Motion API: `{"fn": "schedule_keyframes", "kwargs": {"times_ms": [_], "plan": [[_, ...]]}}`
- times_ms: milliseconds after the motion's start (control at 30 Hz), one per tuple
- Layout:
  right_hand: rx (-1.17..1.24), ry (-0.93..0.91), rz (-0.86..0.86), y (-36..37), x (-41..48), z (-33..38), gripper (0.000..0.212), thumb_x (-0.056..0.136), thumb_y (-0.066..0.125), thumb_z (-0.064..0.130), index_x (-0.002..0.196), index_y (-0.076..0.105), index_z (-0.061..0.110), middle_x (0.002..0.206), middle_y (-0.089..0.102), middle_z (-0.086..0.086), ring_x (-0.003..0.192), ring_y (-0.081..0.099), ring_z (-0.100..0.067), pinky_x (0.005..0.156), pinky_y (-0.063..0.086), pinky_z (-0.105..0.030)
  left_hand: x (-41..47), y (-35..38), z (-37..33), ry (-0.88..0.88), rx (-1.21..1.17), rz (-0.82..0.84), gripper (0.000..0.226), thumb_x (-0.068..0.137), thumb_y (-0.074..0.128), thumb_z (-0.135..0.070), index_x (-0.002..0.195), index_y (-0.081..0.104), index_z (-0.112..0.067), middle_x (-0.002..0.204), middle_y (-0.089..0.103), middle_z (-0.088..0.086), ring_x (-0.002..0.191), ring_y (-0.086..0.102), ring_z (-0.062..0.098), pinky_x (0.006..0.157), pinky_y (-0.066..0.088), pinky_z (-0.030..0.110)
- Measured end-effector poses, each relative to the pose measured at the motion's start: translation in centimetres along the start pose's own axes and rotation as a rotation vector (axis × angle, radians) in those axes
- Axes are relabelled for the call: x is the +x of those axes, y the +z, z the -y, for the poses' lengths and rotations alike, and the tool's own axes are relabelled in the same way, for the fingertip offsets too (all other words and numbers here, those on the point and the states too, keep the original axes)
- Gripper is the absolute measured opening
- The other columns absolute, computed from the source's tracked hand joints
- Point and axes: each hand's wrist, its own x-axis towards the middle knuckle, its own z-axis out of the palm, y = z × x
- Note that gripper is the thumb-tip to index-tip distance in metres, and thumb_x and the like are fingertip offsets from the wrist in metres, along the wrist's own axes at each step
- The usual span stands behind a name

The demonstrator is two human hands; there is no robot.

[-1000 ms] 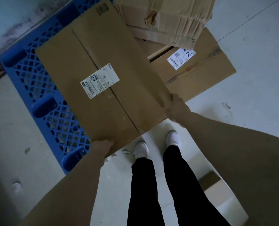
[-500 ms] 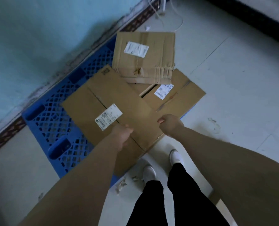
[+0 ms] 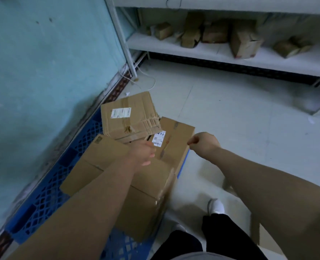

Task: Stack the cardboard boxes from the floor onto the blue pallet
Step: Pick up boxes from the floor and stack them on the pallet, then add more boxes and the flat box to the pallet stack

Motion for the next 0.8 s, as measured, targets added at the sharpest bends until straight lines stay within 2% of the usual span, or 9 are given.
{"fn": "schedule_keyframes", "kwargs": {"times_ms": [100,167,267,367,467,567,667,733,800], "plan": [[0.033,0.095,-0.075,-2.3,-2.0,-3.9,0.025,0.088,0.052,0.012,0.09,0.07,0.028,0.107,0.067,0.006,0.097,0.061,-0.016,0.078,0.045,-0.023,0.1,3.9,-0.4,0.023,0.131,0.041,0.018,0.094,0.057,-0.007,0.109,0.057,-0.017,0.091,0.06,0.0,0.081,0.06,0.013,0.077,0.049,0.033],[0.059,0.14,-0.101,-3.8,-3.5,-6.6,0.024,0.088,0.051,0.012,0.087,0.067,0.03,0.109,0.066,0.007,0.097,0.06,-0.015,0.077,0.045,-0.023,0.0,6.8,-0.6,0.061,0.197,0.076,0.022,0.092,0.057,-0.009,0.113,0.06,-0.016,0.084,0.061,0.001,0.076,0.059,0.015,0.078,0.049,0.034],[0.127,0.188,-0.152,-5.5,-5.8,-10.4,0.024,0.088,0.052,0.01,0.087,0.068,0.028,0.112,0.067,0.005,0.102,0.062,-0.016,0.079,0.046,-0.022,-0.6,11.9,-1.0,0.119,0.292,0.12,0.027,0.092,0.056,-0.007,0.117,0.06,-0.013,0.079,0.062,0.004,0.075,0.057,0.02,0.069,0.045,0.031],[0.208,0.216,-0.178,-6.6,-8.5,-14.2,0.022,0.088,0.055,0.012,0.09,0.07,0.027,0.112,0.068,0.004,0.1,0.064,-0.016,0.083,0.051,-0.025,-2.9,17.2,-1.4,0.182,0.374,0.168,0.026,0.094,0.055,-0.007,0.12,0.059,-0.012,0.087,0.063,0.003,0.067,0.056,0.011,0.059,0.039,0.024],[0.24,0.227,-0.184,-7.8,-11.9,-17.8,0.023,0.089,0.054,0.013,0.095,0.072,0.025,0.111,0.069,0.004,0.102,0.064,-0.016,0.088,0.051,-0.026,-5.2,22.4,-0.9,0.201,0.458,0.23,0.028,0.096,0.053,-0.009,0.124,0.056,-0.011,0.103,0.062,0.004,0.07,0.056,0.007,0.059,0.037,0.022],[0.232,0.274,-0.213,-9.4,-15.9,-22.0,0.025,0.089,0.053,0.012,0.098,0.073,0.023,0.111,0.069,0.005,0.104,0.064,-0.016,0.086,0.051,-0.025,-7.5,27.0,-0.1,0.243,0.515,0.268,0.027,0.094,0.056,-0.01,0.121,0.058,-0.012,0.1,0.063,0.006,0.075,0.059,0.012,0.06,0.038,0.022],[0.248,0.371,-0.244,-11.3,-19.8,-26.6,0.023,0.089,0.054,0.011,0.099,0.072,0.02,0.113,0.068,0.002,0.107,0.063,-0.018,0.087,0.049,-0.026,-9.6,31.2,0.8,0.269,0.551,0.311,0.021,0.094,0.057,-0.011,0.113,0.058,-0.017,0.1,0.063,0.005,0.069,0.058,0.007,0.063,0.039,0.023],[0.269,0.42,-0.286,-12.5,-21.6,-28.9,0.022,0.088,0.053,0.011,0.098,0.072,0.019,0.115,0.068,0.0,0.109,0.061,-0.02,0.091,0.05,-0.029,-10.9,33.3,1.3,0.284,0.58,0.345,0.021,0.094,0.058,-0.012,0.114,0.059,-0.016,0.101,0.064,0.006,0.071,0.059,0.008,0.065,0.04,0.024],[0.284,0.445,-0.333,-13.6,-23.6,-31.0,0.025,0.088,0.053,0.01,0.102,0.072,0.018,0.117,0.067,0.0,0.109,0.061,-0.019,0.089,0.049,-0.027,-12.6,35.6,1.7,0.312,0.621,0.378,0.022,0.094,0.058,-0.011,0.115,0.059,-0.014,0.102,0.063,0.006,0.071,0.059,0.008,0.064,0.04,0.024]]}}
